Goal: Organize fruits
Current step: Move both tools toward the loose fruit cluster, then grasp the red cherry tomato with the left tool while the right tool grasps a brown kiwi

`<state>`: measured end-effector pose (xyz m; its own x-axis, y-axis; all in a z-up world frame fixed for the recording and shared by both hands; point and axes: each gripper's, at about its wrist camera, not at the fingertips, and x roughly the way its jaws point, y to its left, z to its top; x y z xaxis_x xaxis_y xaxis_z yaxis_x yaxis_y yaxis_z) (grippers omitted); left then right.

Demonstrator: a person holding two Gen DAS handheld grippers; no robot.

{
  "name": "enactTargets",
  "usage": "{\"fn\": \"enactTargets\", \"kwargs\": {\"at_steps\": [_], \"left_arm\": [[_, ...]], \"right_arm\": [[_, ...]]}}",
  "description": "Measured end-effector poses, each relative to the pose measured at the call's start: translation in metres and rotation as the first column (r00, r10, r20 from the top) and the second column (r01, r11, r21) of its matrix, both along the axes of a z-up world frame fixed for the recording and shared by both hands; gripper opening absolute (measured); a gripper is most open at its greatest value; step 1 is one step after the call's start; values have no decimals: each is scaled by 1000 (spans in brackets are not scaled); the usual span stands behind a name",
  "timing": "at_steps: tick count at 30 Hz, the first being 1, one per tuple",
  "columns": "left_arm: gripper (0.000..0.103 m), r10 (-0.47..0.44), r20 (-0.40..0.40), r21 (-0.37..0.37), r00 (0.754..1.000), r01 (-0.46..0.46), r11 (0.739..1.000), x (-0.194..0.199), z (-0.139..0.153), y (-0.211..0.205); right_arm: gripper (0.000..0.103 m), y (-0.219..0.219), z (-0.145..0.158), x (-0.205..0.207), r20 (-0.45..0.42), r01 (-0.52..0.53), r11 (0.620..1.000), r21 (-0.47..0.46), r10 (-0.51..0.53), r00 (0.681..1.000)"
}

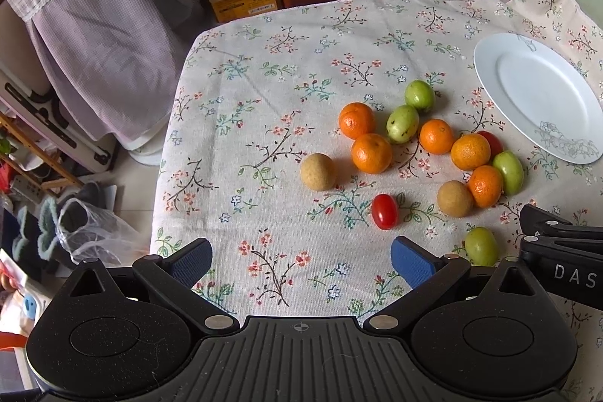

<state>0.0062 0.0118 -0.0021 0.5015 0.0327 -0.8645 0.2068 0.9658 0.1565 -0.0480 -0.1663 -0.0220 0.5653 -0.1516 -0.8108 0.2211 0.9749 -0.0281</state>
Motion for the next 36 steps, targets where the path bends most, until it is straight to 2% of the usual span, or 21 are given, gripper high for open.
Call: {"fn": "enactTargets", "kwargs": {"at_steps": [15,21,28,34,36], "left_arm": [[102,-11,-1,3,1000,11,1000,-1,0,-1],[102,-22,0,-17,1000,22,1000,-2,2,-1],[102,-34,21,-48,999,35,998,-1,6,5],[102,-10,26,-58,1000,11,998,7,5,19],[102,5,12,-69,1000,-5,998,10,3,24]], "right_arm": [[102,0,-1,0,-1,4,1000,-6,-4,1000],[102,-2,0,-2,8,-1,1000,2,1,1000],[102,-20,-1,-9,41,-34,996,85,31,999],[100,-45,2,-24,123,-64,985,159,45,991],[96,-52,0,-28,134,-66,984,165,44,990]]}}
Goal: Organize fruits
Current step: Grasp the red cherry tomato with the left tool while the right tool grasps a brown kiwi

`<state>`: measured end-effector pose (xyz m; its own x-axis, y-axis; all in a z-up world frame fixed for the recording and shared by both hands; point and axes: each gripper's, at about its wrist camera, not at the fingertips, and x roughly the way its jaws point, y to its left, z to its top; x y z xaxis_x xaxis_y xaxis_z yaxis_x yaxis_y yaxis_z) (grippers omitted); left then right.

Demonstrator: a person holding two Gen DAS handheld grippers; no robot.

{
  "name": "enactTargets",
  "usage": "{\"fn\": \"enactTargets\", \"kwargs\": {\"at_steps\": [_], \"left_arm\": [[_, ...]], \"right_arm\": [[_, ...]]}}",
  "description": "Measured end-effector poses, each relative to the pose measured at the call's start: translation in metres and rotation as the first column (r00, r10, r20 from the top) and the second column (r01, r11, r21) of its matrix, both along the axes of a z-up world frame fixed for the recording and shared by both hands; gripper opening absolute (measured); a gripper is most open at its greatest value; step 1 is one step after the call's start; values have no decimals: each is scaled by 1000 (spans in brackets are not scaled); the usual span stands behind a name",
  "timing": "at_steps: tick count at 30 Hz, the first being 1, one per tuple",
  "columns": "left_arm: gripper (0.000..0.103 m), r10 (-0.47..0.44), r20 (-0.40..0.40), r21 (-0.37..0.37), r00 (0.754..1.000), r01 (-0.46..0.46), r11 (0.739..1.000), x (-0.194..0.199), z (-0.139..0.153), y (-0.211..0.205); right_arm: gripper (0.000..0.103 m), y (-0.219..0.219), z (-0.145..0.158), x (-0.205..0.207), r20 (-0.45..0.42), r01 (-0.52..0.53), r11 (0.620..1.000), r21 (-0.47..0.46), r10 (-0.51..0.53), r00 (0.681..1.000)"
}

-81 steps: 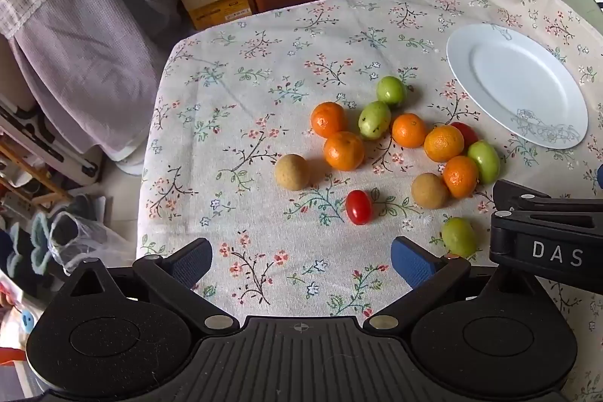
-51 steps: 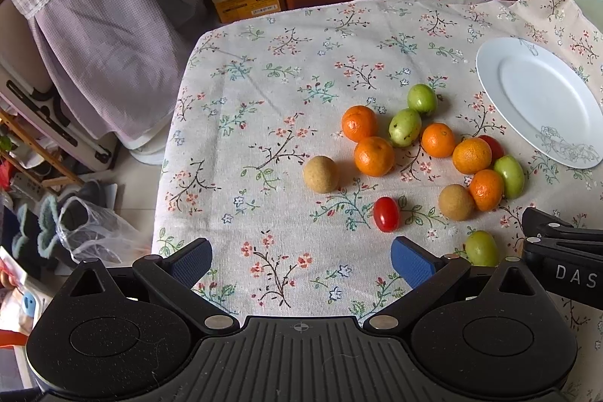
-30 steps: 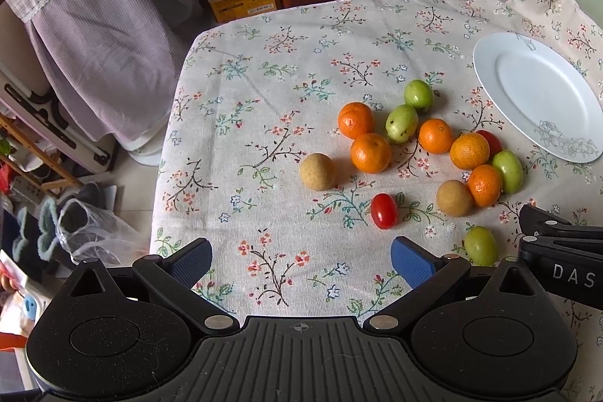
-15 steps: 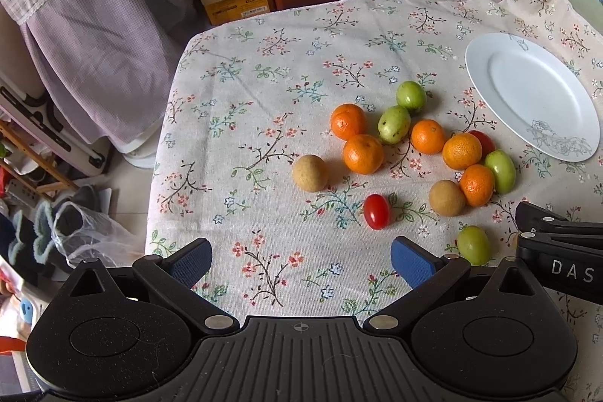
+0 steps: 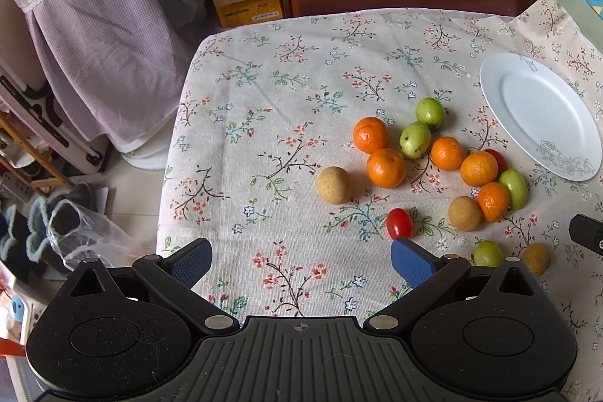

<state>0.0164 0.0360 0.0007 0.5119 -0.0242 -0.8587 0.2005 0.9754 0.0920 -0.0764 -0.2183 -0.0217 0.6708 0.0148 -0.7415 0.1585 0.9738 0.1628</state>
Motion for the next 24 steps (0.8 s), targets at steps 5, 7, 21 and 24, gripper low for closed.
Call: {"fn": "enactTargets", "kwargs": {"at_steps": [5,7,21,24], "left_arm": [[102,12,2,-26,1000,-12,1000,3,-5,5],[101,5,0,-44,1000,-5,999,3,-7,4],[86,-127,20,-113,992,129,985,-2,-22,-15],[72,-134,10,-135,991,134,982,1,-27,-17]], "right_arm": [[78,-4,-10,-7,-7,-52,997,50,53,999],[70,0,-14,-7,-13,-80,994,69,81,997],[38,18,-33,-4,-37,-172,978,121,178,983],[34,19,-35,-2,-34,-182,975,126,188,982]]}}
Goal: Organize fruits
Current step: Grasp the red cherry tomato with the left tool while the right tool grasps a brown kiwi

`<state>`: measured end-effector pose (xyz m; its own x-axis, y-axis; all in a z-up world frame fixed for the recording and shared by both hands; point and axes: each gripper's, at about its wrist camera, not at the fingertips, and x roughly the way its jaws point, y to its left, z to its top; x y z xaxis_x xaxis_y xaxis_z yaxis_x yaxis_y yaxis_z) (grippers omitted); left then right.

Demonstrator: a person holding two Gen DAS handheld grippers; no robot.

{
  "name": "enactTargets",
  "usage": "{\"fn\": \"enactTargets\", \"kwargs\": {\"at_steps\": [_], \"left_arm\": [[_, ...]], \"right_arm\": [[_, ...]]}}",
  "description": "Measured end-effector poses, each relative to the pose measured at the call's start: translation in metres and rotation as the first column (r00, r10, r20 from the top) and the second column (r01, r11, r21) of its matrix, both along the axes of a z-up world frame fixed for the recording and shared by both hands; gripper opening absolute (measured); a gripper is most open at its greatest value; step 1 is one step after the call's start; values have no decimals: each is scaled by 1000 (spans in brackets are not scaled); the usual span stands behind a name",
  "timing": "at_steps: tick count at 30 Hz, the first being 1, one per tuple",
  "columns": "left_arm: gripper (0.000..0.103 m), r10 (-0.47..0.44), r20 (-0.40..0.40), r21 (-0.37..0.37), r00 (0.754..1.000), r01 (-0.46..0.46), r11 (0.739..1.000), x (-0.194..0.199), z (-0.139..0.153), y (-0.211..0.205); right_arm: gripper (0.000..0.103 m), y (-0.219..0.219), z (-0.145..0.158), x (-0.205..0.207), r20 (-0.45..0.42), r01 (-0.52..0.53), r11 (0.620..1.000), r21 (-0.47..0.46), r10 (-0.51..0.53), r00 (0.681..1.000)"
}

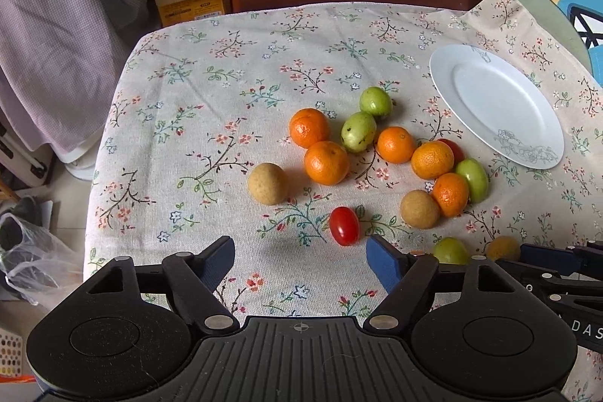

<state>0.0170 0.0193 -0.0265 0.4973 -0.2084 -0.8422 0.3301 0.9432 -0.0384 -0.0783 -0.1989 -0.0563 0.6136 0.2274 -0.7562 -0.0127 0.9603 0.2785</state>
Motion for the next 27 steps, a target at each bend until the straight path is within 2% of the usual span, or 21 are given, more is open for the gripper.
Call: {"fn": "enactTargets", "kwargs": {"at_steps": [4,5,7,12,17,19,24,27], "left_arm": [[55,-12,-12,-42,1000,11,999,3,-4,-2],[53,-16,-13,-51,1000,15,999,4,-5,-3],[42,-30,-18,-65,999,28,997,4,-7,-5],[36,-48,-7,-69,999,48,996,4,-10,-9],[36,-55,4,-69,998,55,996,5,-11,-11],[24,-67,-1,-73,998,67,995,4,-11,-13],[17,-75,3,-75,997,75,994,3,-12,-15],[17,-76,4,-81,997,76,994,3,-12,-15]], "right_arm": [[33,2,-1,2,7,-6,1000,-2,6,1000],[33,2,-1,2,8,-6,1000,-3,6,1000],[33,1,-1,4,7,-1,1000,4,1,1000],[31,1,-2,5,14,0,1000,7,0,1000],[31,3,-2,7,14,4,1000,8,-4,1000],[31,2,-2,7,10,8,1000,12,-9,1000],[29,2,-1,8,7,10,1000,20,-10,1000],[29,2,-2,8,5,13,999,29,-13,1000]]}}
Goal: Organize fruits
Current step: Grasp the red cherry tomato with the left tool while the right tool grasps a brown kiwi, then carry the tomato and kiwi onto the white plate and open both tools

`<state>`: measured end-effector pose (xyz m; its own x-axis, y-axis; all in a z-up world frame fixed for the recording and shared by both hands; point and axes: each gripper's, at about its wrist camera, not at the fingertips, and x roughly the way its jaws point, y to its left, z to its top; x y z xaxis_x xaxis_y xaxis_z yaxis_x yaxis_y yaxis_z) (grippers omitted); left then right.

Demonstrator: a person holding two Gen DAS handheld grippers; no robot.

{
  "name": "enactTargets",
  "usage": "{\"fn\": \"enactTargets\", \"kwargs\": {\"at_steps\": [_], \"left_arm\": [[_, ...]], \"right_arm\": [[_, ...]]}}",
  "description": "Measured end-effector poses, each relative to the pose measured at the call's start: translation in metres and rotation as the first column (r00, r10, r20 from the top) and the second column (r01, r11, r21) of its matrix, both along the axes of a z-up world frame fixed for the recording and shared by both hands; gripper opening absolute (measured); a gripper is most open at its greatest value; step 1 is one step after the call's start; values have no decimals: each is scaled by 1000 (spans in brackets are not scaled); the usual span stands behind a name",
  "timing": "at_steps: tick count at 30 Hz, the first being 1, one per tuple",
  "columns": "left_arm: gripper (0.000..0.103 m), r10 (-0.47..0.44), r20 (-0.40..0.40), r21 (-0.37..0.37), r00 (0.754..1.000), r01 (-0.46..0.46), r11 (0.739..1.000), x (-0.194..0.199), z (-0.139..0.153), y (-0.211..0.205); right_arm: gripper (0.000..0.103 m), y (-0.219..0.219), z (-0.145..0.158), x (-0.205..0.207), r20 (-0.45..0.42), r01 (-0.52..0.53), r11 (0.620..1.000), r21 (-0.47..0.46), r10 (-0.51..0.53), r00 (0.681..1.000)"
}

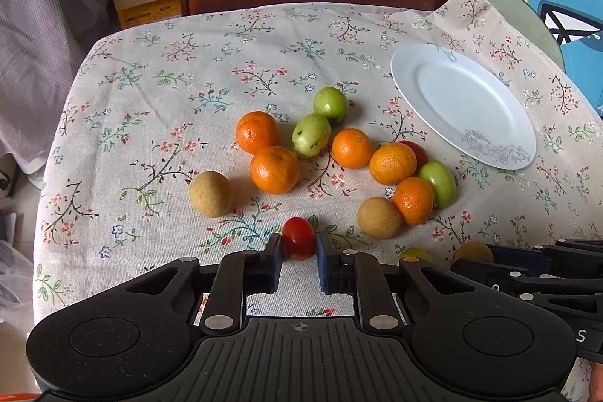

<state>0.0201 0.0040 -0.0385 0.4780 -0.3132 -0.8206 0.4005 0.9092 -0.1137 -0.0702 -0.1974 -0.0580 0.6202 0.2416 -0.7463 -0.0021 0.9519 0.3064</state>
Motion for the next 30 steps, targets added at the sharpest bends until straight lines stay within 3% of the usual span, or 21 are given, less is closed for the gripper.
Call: {"fn": "enactTargets", "kwargs": {"at_steps": [12,18,30], "left_arm": [[17,-2,19,9,1000,1,1000,0,-1,-5],[17,14,35,-32,999,-13,999,0,10,-7],[17,-98,97,-155,991,112,982,16,40,-51]], "right_arm": [[28,0,0,0,-6,8,1000,4,-8,1000],[28,-5,5,2,3,33,999,-19,-32,999],[28,-52,40,26,92,155,988,-15,-153,984]]}}
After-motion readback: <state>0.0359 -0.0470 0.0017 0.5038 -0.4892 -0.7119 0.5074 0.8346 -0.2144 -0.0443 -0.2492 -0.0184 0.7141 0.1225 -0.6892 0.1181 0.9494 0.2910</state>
